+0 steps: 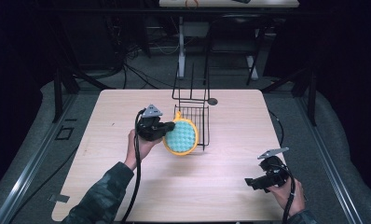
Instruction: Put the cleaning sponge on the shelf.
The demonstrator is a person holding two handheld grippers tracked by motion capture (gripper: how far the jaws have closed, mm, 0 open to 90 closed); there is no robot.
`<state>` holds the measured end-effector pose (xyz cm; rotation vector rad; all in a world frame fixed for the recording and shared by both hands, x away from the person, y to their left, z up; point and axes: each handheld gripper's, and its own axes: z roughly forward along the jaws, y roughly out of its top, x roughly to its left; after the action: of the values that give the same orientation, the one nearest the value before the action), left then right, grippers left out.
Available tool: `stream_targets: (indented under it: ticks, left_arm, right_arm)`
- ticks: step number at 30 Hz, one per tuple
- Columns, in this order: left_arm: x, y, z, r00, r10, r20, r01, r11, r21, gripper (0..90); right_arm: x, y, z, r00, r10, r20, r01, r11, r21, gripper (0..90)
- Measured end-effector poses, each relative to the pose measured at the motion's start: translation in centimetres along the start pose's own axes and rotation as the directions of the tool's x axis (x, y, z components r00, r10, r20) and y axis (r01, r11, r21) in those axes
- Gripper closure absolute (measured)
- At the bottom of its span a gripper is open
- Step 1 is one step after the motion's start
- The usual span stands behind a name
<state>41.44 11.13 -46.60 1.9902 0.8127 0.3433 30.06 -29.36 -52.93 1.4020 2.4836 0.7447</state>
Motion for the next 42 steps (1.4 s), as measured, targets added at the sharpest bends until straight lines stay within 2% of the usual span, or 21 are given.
stream_targets:
  ticks: [8, 14, 28, 31, 36, 39, 40, 42]
  left_arm:
    - [0.9, 0.3, 1.2, 0.9996, -0.024, -0.017, 0.024, 0.9993, -0.029, 87.3]
    - [1.6, 0.3, 2.3, 0.9987, -0.045, -0.023, 0.044, 0.9986, -0.029, 87.3]
    - [2.5, 0.3, 4.5, 0.9966, -0.050, -0.065, 0.048, 0.9982, -0.037, 87.3]
    - [2.6, 0.2, 4.9, 0.9963, -0.055, -0.066, 0.053, 0.9981, -0.033, 87.3]
    - [3.2, 0.1, 5.9, 0.9943, -0.089, -0.058, 0.087, 0.9956, -0.034, 87.3]
    - [3.2, 0.3, 6.3, 0.9942, -0.092, -0.055, 0.090, 0.9954, -0.032, 87.3]
    - [3.2, 0.4, 6.7, 0.9953, -0.080, -0.055, 0.078, 0.9966, -0.027, 87.3]
    - [3.0, 0.5, 7.3, 0.9954, -0.083, -0.049, 0.082, 0.9963, -0.025, 87.3]
  right_arm:
    - [-0.1, 0.0, 0.0, 1.0000, -0.007, 0.004, 0.007, 1.000, 0.002, 5.3]
    - [-0.1, 0.0, 0.0, 1.0000, -0.005, 0.002, 0.005, 1.000, 0.000, 5.3]
    - [-0.1, -0.1, 0.1, 1.0000, -0.006, -0.002, 0.006, 1.000, 0.000, 5.3]
    - [-0.2, -0.1, 0.1, 1.0000, -0.007, -0.001, 0.007, 1.000, 0.001, 5.4]
    - [-0.2, -0.1, 0.1, 1.0000, -0.003, -0.003, 0.003, 1.000, 0.001, 5.4]
    - [-0.2, -0.1, 0.2, 1.0000, -0.004, -0.004, 0.004, 1.000, -0.001, 5.4]
    - [-0.1, -0.1, 0.2, 0.9999, -0.006, -0.008, 0.006, 1.000, 0.001, 5.4]
    - [-0.1, -0.1, 0.2, 1.0000, -0.003, -0.007, 0.003, 1.000, 0.005, 5.4]
